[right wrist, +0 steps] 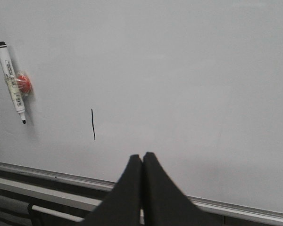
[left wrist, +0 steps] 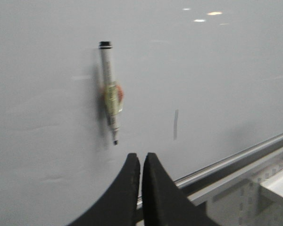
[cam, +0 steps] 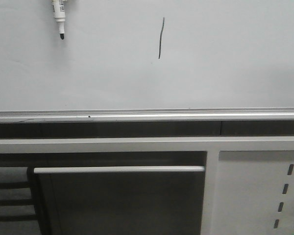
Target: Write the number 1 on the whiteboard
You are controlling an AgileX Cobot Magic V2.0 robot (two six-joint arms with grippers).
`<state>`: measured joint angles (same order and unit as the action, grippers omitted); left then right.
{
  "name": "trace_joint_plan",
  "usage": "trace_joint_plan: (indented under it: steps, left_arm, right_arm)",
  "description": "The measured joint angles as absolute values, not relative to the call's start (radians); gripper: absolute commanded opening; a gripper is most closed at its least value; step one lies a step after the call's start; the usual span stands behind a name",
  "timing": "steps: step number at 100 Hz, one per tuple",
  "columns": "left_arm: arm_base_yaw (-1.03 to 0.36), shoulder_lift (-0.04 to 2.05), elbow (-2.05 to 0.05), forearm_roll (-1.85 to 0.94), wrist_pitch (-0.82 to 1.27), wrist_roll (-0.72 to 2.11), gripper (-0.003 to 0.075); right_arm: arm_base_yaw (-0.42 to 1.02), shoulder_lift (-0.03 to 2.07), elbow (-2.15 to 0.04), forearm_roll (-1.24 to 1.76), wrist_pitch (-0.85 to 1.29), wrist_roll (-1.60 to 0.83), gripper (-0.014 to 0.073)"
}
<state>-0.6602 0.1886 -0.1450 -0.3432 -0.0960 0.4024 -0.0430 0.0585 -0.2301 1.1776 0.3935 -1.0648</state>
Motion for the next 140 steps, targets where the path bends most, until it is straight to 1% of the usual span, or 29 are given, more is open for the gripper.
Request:
trace_joint_plan:
  steps: [13, 21, 36, 45, 62, 140]
  left_arm:
    - [-0.479, 0.170, -0.097, -0.185, -0.096, 0.227, -0.0020]
    - [-0.381, 0.129, -0.063, -0.144, -0.093, 0.170, -0.0020]
    - [-0.257, 0.012, 0.003, -0.126, -0.030, 0.132, -0.0020]
    - [-0.214, -0.003, 0.003, -0.122, 0.000, 0.124, -0.0020]
    - [-0.198, -0.003, 0.003, -0.115, 0.049, 0.110, -0.0020]
    - [-0.198, -0.003, 0.003, -0.137, 0.053, 0.106, -0.0020]
  right_arm:
    - [-0.043, 0.059, -0.230, 1.178, 0.394, -1.065, -0.0070]
    - [-0.043, 0.059, -0.230, 1.178, 0.394, -1.065, -0.0070]
    - [-0.043, 0.059, -0.230, 1.178, 0.394, -1.065, -0.0070]
    - [-0.043, 0.059, -0.230, 1.178, 0.394, -1.065, -0.0070]
    - [-0.043, 0.059, -0.230, 1.178, 0.394, -1.065, -0.0070]
    - [-0.043, 0.059, -0.230, 1.178, 0.393, -1.065, -0.0070]
